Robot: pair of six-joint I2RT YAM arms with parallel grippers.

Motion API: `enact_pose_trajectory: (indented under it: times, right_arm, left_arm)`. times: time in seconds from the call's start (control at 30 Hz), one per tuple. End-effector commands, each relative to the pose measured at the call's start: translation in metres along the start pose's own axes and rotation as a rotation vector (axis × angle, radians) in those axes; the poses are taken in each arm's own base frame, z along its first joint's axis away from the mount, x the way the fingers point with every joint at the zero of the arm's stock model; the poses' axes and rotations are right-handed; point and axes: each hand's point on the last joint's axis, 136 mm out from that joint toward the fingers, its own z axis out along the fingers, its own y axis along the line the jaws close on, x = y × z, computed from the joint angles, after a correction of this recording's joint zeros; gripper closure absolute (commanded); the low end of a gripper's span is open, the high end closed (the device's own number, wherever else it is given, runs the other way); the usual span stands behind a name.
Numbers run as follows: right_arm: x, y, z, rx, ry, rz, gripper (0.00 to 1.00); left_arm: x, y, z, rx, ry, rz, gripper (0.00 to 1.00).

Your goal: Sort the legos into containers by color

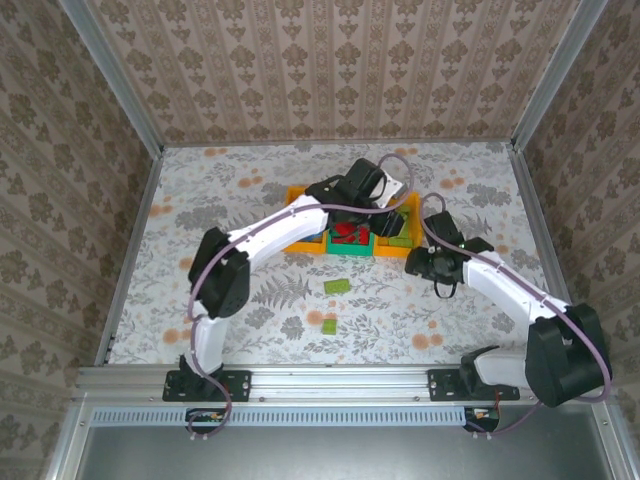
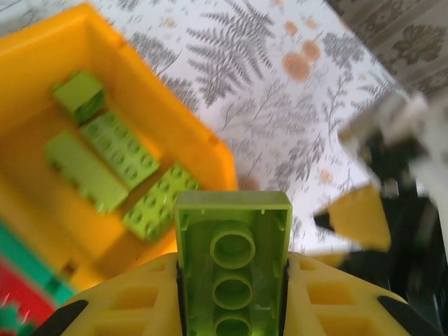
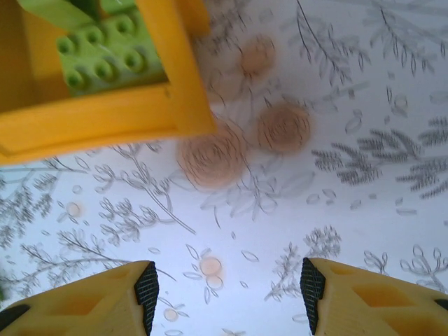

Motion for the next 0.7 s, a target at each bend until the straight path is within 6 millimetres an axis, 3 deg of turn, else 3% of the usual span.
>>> enact_pose_trajectory:
  times: [0.0,0.17,0.53,0.6,0.67]
  right_arm:
    - [0.003,0.002,-0.003,-0.042,-0.016,0.054,0.40]
    - [0.015,0.000,-0.004,-0.063,-0.003,0.065,0.40]
    - [0.038,0.029,0.002,-0.149,0.023,-0.048,0.36]
    - [0.040,0.031,0.002,-0.160,0.017,-0.047,0.36]
    - [0.040,0.037,-0.001,-0.182,0.007,-0.055,0.35]
  left_arm:
    - [-0.014,0.005,0.010,0.076,0.009,-0.064,0.76]
    - [-0.026,0.038,0.028,0.057,-0.030,-0.159,0.75]
    - [-0.041,0.050,0.042,0.062,-0.078,-0.202,0.64]
    - [-0.039,0.052,0.045,0.055,-0.074,-0.222,0.58]
    - [-0.039,0.054,0.044,0.046,-0.074,-0.238,0.46]
